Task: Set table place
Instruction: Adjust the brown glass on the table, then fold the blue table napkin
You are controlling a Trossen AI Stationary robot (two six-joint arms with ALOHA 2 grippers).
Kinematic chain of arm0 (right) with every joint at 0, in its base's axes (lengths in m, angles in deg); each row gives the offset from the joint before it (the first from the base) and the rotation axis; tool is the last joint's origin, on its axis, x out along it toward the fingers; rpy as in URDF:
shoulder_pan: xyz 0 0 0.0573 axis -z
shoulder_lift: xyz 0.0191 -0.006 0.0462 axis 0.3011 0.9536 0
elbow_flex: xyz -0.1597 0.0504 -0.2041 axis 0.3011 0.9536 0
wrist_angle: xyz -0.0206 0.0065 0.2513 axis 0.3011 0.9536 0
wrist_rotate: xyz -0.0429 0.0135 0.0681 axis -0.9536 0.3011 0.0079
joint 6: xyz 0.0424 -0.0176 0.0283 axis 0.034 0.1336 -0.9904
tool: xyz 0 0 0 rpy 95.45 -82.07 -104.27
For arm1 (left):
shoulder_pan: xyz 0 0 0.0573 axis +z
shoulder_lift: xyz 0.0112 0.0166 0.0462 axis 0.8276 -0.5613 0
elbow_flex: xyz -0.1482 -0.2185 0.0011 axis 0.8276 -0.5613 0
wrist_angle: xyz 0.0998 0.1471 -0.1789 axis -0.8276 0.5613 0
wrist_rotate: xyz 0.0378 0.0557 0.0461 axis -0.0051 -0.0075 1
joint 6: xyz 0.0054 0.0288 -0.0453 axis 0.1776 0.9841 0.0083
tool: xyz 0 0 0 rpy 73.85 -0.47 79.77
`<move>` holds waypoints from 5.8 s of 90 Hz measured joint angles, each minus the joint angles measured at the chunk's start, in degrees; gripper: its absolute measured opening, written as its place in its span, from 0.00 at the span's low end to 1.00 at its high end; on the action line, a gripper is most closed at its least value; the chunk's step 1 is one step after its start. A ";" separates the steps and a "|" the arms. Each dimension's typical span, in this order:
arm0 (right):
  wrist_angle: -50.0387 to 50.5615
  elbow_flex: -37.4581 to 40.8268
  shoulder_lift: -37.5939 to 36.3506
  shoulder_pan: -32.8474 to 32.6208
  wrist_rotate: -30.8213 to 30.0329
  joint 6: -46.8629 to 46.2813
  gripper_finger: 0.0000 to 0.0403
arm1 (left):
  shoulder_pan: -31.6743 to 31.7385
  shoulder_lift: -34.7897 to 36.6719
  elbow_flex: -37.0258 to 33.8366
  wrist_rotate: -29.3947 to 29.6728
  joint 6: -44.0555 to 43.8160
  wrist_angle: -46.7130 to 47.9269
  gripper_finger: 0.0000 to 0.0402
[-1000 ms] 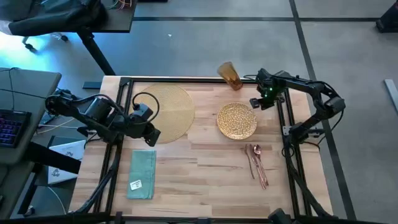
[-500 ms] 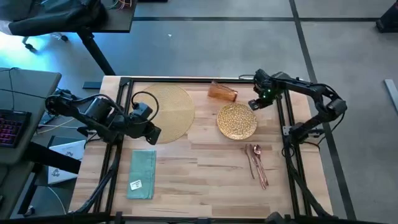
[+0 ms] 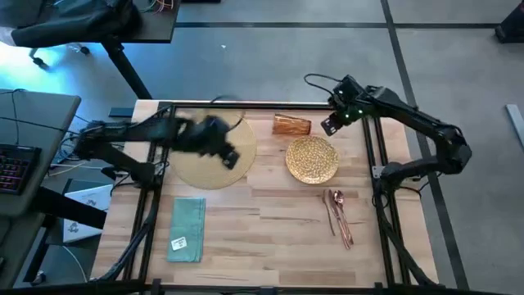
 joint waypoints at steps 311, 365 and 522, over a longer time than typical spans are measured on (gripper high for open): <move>9.91 0.01 -17.89 -22.44 -19.32 -16.32 0.00 | 10.20 -49.72 50.71 20.19 87.19 33.57 0.00; 9.91 0.01 -17.89 -22.42 -21.33 -13.33 0.00 | 9.77 -50.60 50.71 18.55 85.55 31.01 0.08; 6.31 -0.01 -17.82 -22.42 -17.28 -10.67 0.00 | -1.66 -38.53 51.27 -6.35 2.38 39.41 0.28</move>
